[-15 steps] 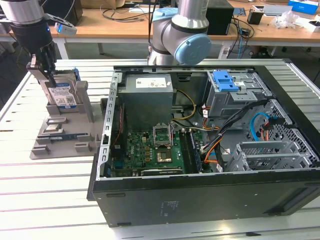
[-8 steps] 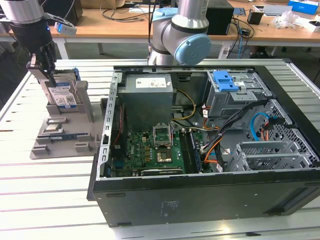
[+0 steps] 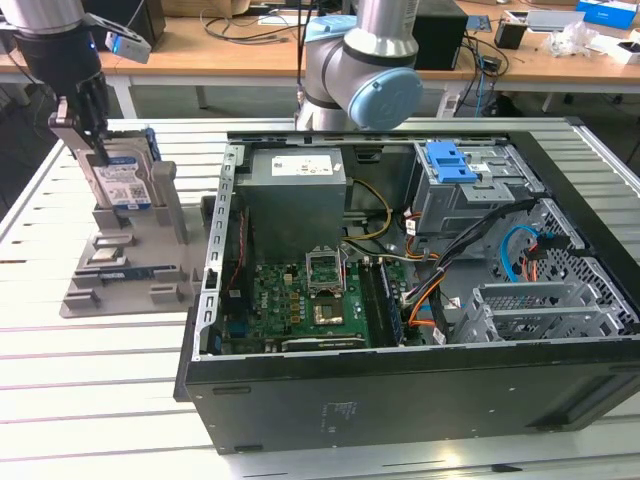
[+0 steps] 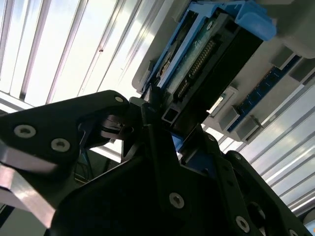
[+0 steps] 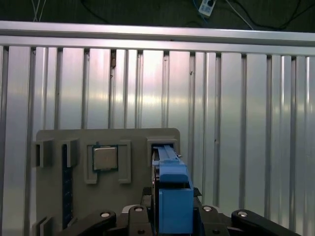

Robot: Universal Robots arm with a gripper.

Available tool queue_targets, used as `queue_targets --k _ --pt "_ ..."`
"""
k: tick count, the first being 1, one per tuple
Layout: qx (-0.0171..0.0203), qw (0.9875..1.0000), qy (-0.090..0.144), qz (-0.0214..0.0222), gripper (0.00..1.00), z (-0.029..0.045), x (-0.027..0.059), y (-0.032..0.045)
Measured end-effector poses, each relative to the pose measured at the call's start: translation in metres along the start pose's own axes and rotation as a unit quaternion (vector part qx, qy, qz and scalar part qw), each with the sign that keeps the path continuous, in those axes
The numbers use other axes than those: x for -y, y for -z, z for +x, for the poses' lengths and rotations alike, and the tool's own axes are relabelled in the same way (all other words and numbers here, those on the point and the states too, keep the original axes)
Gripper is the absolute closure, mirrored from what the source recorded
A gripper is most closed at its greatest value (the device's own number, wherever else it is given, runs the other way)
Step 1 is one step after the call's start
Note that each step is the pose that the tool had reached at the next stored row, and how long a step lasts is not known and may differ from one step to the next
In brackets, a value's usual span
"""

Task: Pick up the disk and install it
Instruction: 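Pick up the disk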

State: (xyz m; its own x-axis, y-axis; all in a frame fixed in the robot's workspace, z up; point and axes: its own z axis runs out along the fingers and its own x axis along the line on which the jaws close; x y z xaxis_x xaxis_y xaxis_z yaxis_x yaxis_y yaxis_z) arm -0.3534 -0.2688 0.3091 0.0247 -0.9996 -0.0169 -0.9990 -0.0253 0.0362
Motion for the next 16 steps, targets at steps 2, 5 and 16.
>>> queue_targets --k 2,5,16 --pt "0.0000 1.0000 0.000 0.0000 0.64 -0.0002 -0.0001 0.0049" --pt "0.0000 1.0000 0.000 0.0000 0.64 -0.0007 -0.0005 0.0144" --pt "0.0000 1.0000 0.000 0.0000 0.64 -0.0029 -0.0022 0.0608"
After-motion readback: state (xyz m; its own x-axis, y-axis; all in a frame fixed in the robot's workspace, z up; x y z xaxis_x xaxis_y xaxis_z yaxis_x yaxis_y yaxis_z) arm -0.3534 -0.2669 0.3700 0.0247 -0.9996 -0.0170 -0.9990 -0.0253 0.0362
